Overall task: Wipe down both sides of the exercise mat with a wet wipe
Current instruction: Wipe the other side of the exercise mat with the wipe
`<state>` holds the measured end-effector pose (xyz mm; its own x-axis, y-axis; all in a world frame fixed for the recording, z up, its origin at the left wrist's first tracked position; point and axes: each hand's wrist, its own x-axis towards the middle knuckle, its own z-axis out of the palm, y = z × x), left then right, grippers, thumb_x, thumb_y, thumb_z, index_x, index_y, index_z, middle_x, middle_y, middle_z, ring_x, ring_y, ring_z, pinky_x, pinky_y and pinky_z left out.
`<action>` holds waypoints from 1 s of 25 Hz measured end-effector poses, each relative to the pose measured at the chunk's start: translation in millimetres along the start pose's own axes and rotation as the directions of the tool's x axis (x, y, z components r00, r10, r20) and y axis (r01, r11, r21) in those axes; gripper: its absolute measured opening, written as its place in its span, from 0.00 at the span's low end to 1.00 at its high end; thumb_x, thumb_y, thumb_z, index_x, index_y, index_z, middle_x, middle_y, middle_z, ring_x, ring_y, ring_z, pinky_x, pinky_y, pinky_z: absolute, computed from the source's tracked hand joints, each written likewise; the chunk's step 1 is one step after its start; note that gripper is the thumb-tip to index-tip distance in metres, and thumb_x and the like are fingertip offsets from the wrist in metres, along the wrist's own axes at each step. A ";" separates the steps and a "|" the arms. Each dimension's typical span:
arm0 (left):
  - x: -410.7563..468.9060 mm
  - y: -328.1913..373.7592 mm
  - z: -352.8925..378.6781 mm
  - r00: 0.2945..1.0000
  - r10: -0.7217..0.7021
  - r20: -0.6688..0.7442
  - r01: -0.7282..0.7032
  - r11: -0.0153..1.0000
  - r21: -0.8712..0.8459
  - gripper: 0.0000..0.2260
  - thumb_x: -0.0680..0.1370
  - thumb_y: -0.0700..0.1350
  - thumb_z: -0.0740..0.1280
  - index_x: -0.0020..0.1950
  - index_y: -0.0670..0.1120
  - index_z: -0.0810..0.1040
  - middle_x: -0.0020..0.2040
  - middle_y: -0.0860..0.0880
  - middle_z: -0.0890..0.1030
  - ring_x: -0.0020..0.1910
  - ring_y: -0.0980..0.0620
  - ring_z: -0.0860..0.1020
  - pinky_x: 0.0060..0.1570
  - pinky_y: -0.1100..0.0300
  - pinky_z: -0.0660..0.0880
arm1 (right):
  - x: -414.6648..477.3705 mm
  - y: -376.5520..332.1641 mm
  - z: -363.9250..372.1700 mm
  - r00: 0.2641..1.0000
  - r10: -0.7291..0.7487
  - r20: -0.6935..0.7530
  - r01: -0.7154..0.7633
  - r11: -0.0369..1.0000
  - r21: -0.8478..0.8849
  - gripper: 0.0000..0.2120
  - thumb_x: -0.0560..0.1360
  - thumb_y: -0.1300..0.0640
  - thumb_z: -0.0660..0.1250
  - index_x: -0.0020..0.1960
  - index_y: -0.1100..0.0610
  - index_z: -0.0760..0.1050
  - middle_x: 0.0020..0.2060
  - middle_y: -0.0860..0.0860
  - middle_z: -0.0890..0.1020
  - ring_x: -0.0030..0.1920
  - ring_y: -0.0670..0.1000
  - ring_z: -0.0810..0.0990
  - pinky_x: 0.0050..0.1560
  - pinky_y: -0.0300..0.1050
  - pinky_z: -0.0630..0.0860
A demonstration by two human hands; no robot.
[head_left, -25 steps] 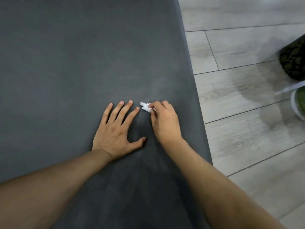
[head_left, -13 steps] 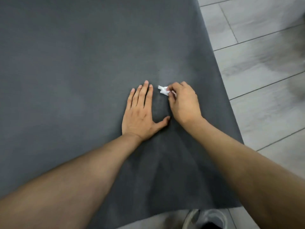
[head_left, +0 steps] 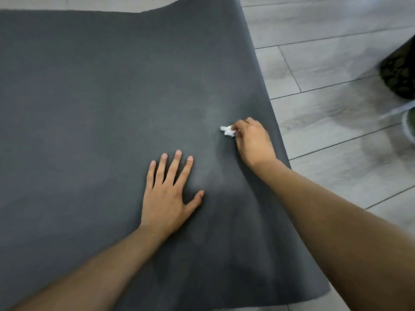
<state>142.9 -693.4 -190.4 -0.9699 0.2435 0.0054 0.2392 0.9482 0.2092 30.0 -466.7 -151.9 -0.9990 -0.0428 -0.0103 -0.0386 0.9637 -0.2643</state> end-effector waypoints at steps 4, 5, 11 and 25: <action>0.2 -2.3 11.3 1.000 -0.023 -0.004 0.023 0.999 0.047 0.39 0.78 0.67 0.57 0.83 0.48 0.57 0.83 0.47 0.58 0.82 0.42 0.56 0.79 0.40 0.53 | 25.6 -15.3 27.6 0.887 0.384 -0.259 -0.327 0.915 0.236 0.08 0.76 0.62 0.63 0.52 0.59 0.80 0.47 0.59 0.78 0.48 0.62 0.77 0.47 0.51 0.70; 2.1 -2.3 10.7 0.999 -0.039 0.007 0.039 0.998 0.047 0.40 0.77 0.67 0.57 0.83 0.45 0.57 0.83 0.46 0.58 0.82 0.43 0.56 0.79 0.40 0.53 | 18.1 -37.9 36.2 0.915 0.307 -0.263 -0.237 0.935 0.264 0.07 0.75 0.63 0.65 0.50 0.59 0.81 0.45 0.59 0.78 0.45 0.62 0.78 0.45 0.51 0.71; 1.1 -1.2 8.0 0.998 -0.067 -0.008 0.067 0.997 0.039 0.40 0.77 0.63 0.57 0.82 0.40 0.56 0.83 0.42 0.58 0.82 0.44 0.57 0.80 0.43 0.53 | 11.8 -15.3 18.2 0.975 -0.216 -0.050 0.216 0.976 0.007 0.03 0.75 0.64 0.66 0.47 0.60 0.78 0.44 0.59 0.76 0.44 0.63 0.75 0.43 0.53 0.72; 0.6 -0.3 7.7 0.997 -0.080 -0.024 0.081 0.995 0.061 0.41 0.76 0.63 0.56 0.82 0.40 0.57 0.82 0.42 0.59 0.81 0.43 0.58 0.80 0.43 0.53 | -35.2 -8.5 9.8 0.984 -0.177 0.019 0.177 0.984 -0.009 0.05 0.75 0.65 0.65 0.50 0.60 0.77 0.46 0.60 0.76 0.46 0.63 0.76 0.44 0.53 0.73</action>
<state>142.6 -692.0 -198.0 -0.9867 0.1623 0.0119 0.1623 0.9754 0.1491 65.6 -476.0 -158.7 -0.9758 -0.2177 0.0186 -0.2152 0.9431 -0.2536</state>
